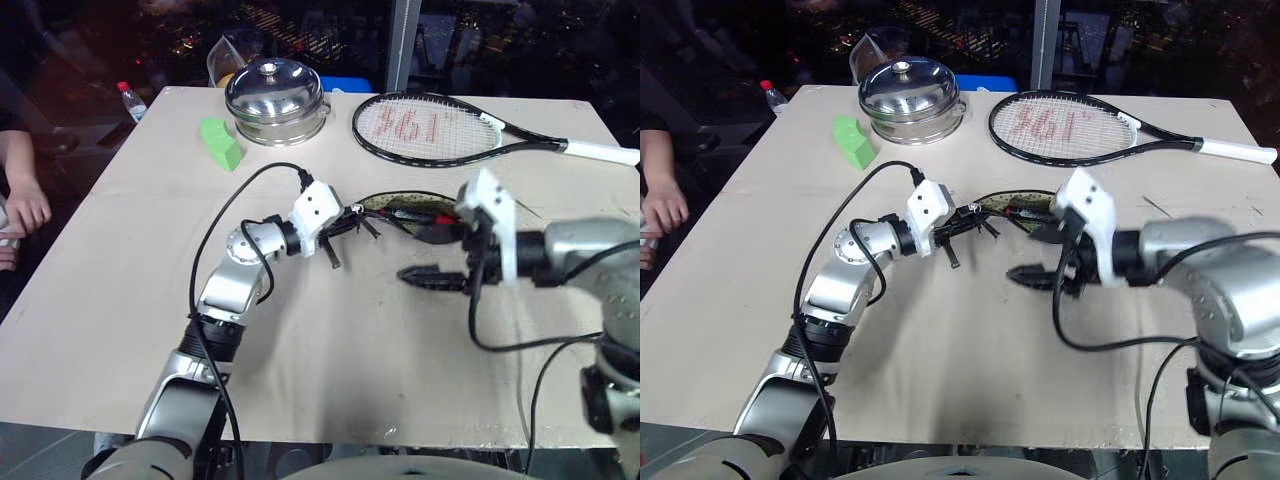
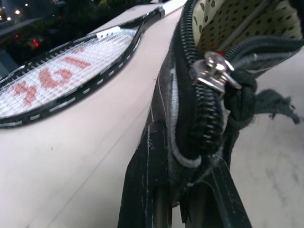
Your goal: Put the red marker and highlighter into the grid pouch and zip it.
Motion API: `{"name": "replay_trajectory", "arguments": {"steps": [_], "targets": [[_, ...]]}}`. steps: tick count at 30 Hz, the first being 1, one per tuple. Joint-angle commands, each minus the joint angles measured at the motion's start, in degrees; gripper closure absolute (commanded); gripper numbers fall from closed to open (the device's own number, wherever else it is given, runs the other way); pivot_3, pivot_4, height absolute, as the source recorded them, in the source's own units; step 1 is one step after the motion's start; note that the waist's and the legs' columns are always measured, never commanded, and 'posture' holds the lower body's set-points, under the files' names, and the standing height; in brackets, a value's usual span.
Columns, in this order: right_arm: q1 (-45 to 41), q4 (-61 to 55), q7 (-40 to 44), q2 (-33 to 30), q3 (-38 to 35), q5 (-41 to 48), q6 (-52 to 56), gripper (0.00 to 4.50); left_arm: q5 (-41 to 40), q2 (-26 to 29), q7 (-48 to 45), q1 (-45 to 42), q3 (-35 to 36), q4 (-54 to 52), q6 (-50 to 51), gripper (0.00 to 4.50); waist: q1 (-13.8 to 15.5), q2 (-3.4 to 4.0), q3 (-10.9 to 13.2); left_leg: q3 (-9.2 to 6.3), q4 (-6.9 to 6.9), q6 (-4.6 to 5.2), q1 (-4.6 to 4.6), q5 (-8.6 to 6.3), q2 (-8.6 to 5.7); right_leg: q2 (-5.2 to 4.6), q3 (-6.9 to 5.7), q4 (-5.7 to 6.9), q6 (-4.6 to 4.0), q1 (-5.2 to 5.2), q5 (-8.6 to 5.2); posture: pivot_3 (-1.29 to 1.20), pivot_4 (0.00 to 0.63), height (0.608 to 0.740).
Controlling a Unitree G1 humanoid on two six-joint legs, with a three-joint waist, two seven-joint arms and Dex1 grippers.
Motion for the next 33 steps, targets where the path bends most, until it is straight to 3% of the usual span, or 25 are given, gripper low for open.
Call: {"name": "replay_trajectory", "arguments": {"steps": [1, 5, 8, 20, 23, 29, 33], "targets": [[2.4, -1.4, -11.1, 7.2, 3.0, -2.3, 0.4, 0.74, -2.1, 0.6, -1.0, -3.0, 0.8, -4.1, 2.9, 4.5, 0.0, 0.02, 0.0, 0.0, 0.02, -0.02, 0.0, 0.01, -0.05, 0.03, 0.01, 0.02, 0.0, 0.0, 0.0, 0.0, 0.15, 0.74], [3.3, 5.1, -22.3, 18.2, 4.9, -6.3, -5.8, 0.74, -2.7, 1.4, -2.3, -3.8, 0.0, -5.6, 5.2, 4.5, 0.0, 0.01, 0.0, -0.03, 0.02, -0.12, -0.04, 0.07, -0.1, 0.02, -0.01, 0.0, 0.01, -0.01, 0.0, 0.0, 0.15, 0.74], [1.6, 8.8, -25.9, 22.5, 3.8, -6.9, -8.9, 0.74, -2.3, 2.0, -3.0, -3.1, -0.7, -6.3, 5.1, 4.5, 0.0, 0.01, 0.0, -0.03, 0.03, -0.25, -0.05, 0.15, -0.12, 0.04, -0.02, 0.01, 0.01, -0.02, 0.0, 0.0, 0.15, 0.74], [-2.7, 8.8, -27.9, 28.3, -2.8, 1.3, -6.6, 0.74, 0.4, 3.0, -4.0, 0.0, -2.7, -2.9, -1.6, 4.5, -0.1, 0.02, 0.0, -0.04, 0.02, -0.06, -0.08, 0.04, -0.12, 0.01, -0.04, -0.02, 0.01, -0.01, 0.0, 0.0, 0.15, 0.74], [-2.7, 9.0, -29.1, 28.7, -3.1, 2.3, -6.2, 1.65, 0.5, 3.1, -4.2, 0.3, -2.8, -2.5, -2.4, 4.5, 0.0, 0.02, 0.0, -0.06, 0.01, -0.05, -0.08, 0.04, -0.11, 0.03, -0.05, -0.02, 0.0, -0.01, 0.0, 0.0, 0.15, 0.74], [-2.9, 9.7, -32.0, 30.0, -3.5, 3.4, -5.6, 4.44, 1.2, 3.4, -4.5, 0.4, -3.0, -1.7, -3.9, 4.5, 0.0, 0.02, 0.0, -0.06, 0.01, -0.04, -0.09, 0.03, -0.12, 0.0, -0.05, -0.03, 0.01, -0.01, 0.0, 0.0, 0.15, 0.74], [-3.2, 9.2, -34.9, 29.3, -3.1, 2.2, -4.8, 4.44, 1.8, 3.4, -4.2, 0.5, -2.9, -1.7, -4.4, 4.5, 0.0, 0.02, 0.0, -0.06, 0.01, -0.05, -0.09, 0.03, -0.12, 0.01, -0.05, -0.02, 0.01, -0.02, 0.0, 0.0, 0.15, 0.74]]}}
